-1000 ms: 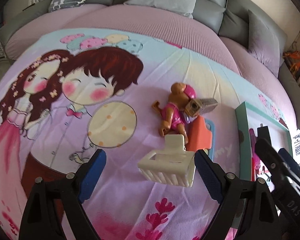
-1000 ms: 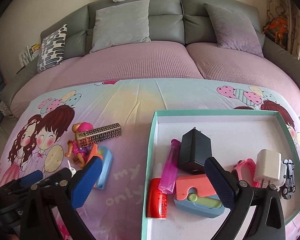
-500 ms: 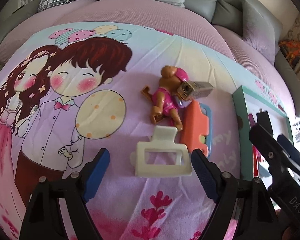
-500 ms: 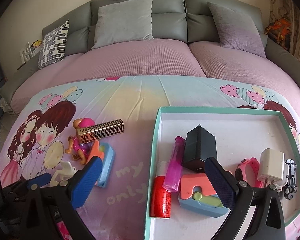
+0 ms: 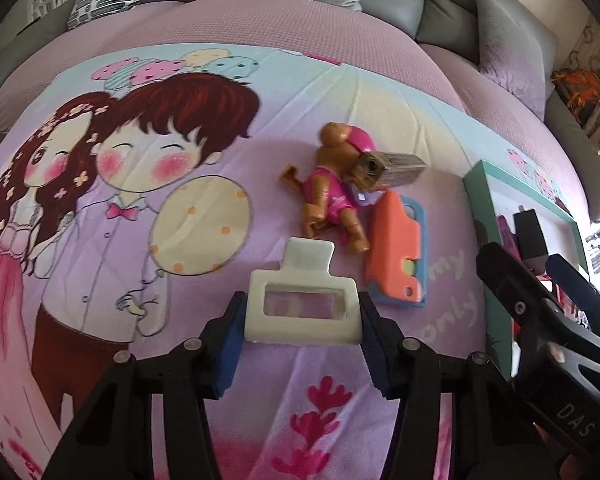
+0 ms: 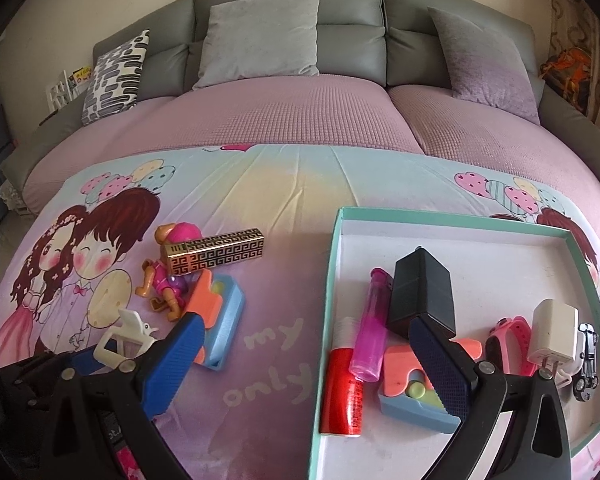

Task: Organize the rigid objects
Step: 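Grasp the orange-and-blue toy case with the right tool while the left tool holds the clip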

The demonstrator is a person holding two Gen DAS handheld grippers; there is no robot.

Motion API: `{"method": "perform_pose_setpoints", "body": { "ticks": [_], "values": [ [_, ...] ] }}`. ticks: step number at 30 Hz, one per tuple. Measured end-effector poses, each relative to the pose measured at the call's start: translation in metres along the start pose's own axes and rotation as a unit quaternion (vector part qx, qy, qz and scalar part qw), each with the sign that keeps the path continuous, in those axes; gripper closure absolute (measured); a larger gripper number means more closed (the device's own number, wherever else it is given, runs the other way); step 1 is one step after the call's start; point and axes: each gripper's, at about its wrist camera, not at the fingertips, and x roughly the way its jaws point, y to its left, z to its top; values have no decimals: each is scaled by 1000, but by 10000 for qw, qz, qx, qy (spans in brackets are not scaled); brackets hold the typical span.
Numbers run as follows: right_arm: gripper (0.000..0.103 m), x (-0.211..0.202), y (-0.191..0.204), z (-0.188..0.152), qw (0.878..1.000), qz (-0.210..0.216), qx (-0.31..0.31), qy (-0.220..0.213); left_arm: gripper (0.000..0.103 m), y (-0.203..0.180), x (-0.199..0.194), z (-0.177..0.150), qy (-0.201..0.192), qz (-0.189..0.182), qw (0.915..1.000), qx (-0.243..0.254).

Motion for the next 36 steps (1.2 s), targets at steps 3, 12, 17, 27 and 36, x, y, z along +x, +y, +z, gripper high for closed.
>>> {"method": "perform_pose_setpoints", "body": {
  "ticks": [3, 12, 17, 27, 36],
  "values": [
    [0, -1, 7, 0, 9999, 109, -92, -90, 48, 12, -3, 0, -33, 180, 9997, -153],
    [2, 4, 36, -7, 9973, 481, -543, -96, 48, 55, -13, -3, -148, 642, 9950, -745],
    [18, 17, 50, -13, 9959, 571, -690, 102, 48, 61, -15, -5, -166, 627, 9942, -861],
    [34, 40, 55, -17, 9954, 463, -715, 433, 48, 58, -14, -5, -127, 669, 9942, -833],
    [34, 47, 60, -19, 9954, 265, -845, 365, 48, 57, -9, -3, -90, 748, 9943, -756]
  ]
}}
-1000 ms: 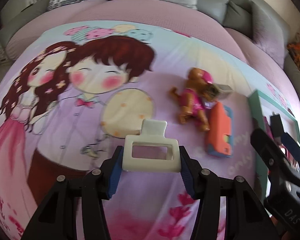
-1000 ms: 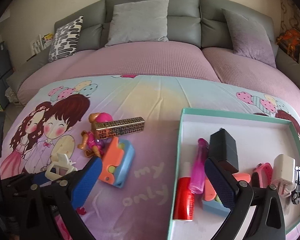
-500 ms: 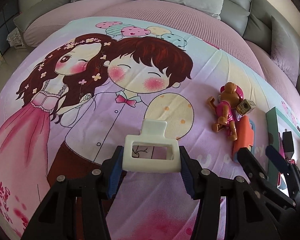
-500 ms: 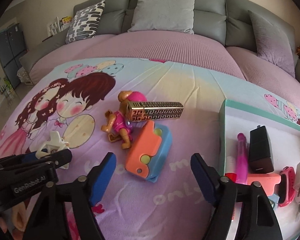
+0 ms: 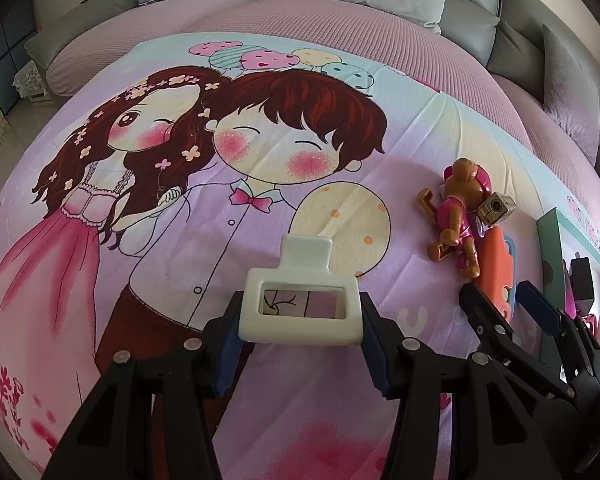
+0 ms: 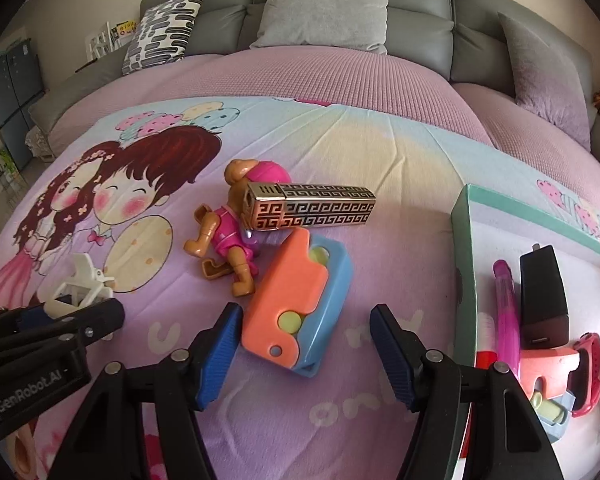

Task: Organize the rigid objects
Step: 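Grasp the orange-and-blue toy case with the right tool while the left tool holds the clip, then carry the white hair clip and orange-and-blue case over the tray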

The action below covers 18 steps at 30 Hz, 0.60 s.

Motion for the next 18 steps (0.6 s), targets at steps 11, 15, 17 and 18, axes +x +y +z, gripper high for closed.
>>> {"method": "perform_pose_setpoints", "body": {
  "ticks": [11, 15, 17, 18],
  "values": [
    [35, 5, 1, 1, 9999, -93, -3, -135, 48, -3, 2, -1, 18, 161, 9998, 118],
    [50, 1, -4, 0, 9998, -134, 85, -121, 48, -3, 1, -1, 12, 173, 9998, 115],
    [56, 0, -9, 0, 9997, -180, 158, -99, 48, -4, 3, 1, 6, 196, 9997, 110],
    [56, -1, -10, 0, 9997, -154, 151, -88, 48, -5, 3, 1, 5, 220, 9997, 127]
  ]
}}
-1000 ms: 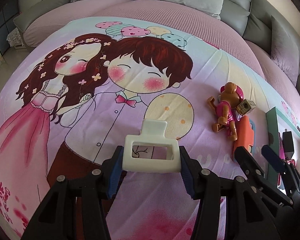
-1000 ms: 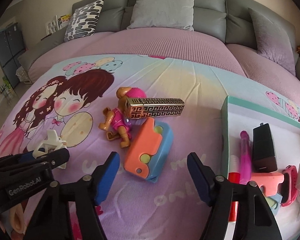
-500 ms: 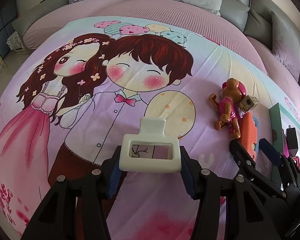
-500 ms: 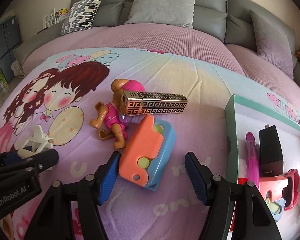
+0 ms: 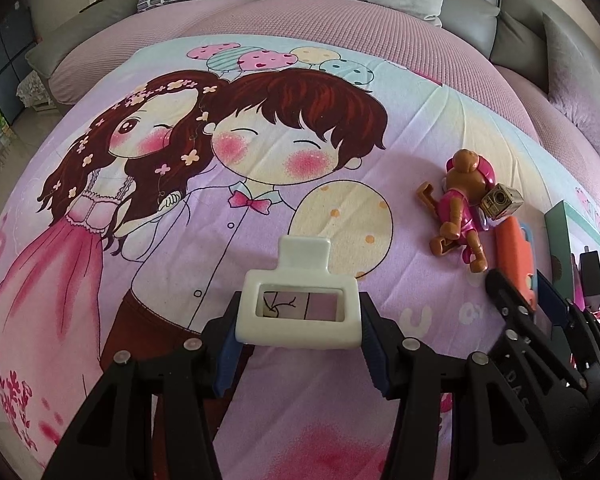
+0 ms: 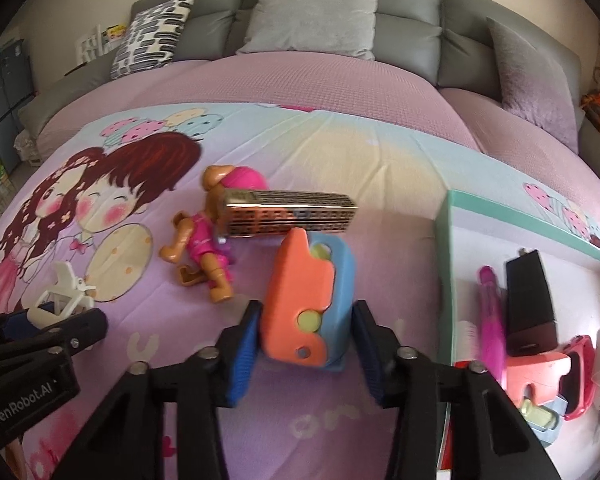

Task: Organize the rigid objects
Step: 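Carry the white hair clip and orange-and-blue case over the tray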

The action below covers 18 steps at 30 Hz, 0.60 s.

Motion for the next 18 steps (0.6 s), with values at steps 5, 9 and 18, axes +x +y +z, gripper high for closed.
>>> {"method": "perform_pose_setpoints", "body": {
  "ticks": [5, 9, 18],
  "values": [
    [56, -3, 0, -2, 9999, 75, -39, 96, 51, -1, 2, 3, -30, 27, 10000, 19],
    [56, -7, -3, -5, 9996, 221, 32, 169, 51, -2, 2, 5, -64, 12, 10000, 37],
    [56, -22, -14, -6, 9986, 421, 273, 154, 51, -8, -14, 8, -289, -344, 9990, 65]
  ]
}}
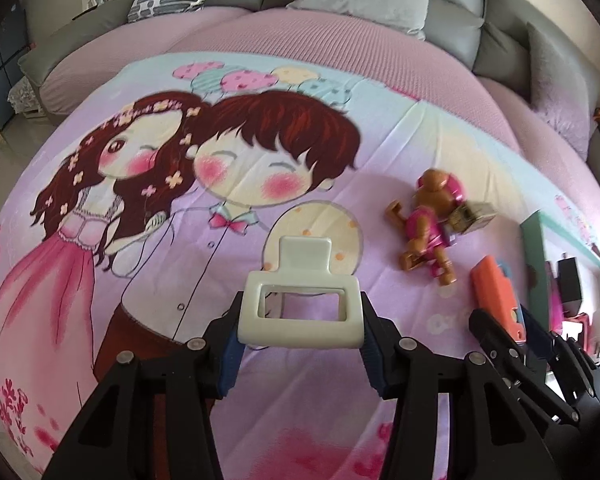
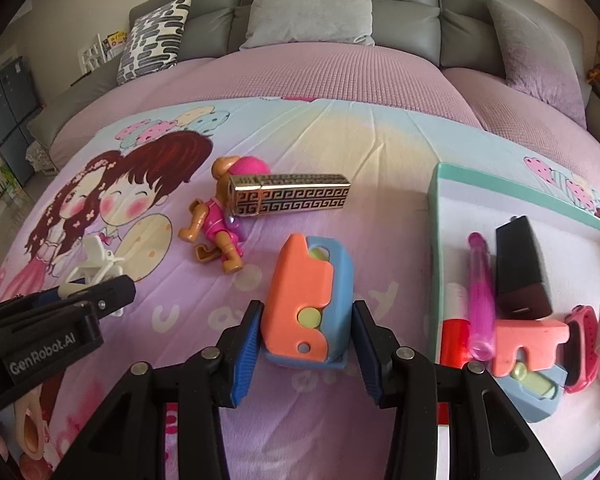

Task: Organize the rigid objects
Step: 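Carry the white hair clip and orange-and-blue case over the tray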

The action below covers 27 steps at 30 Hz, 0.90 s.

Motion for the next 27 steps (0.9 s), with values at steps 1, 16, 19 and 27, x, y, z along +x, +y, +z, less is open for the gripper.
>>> {"method": "perform_pose_setpoints", "body": {
  "ticks": [1, 16, 19, 27],
  "values": [
    [57, -4, -2, 1, 10000, -7, 21, -48, 51, -2, -3, 1, -33, -9, 10000, 30],
    [60, -39, -15, 9, 9987, 147, 160, -470, 51, -19, -27, 7, -363, -122, 9990, 229],
    [62, -42, -14, 11, 9986, 149, 148, -490, 51, -21, -27, 7, -369, -111, 9989, 270],
    [62, -42, -16, 11, 9985, 175, 180, -489, 51, -25, -30, 8, -402, -81, 9986, 319]
  ]
}}
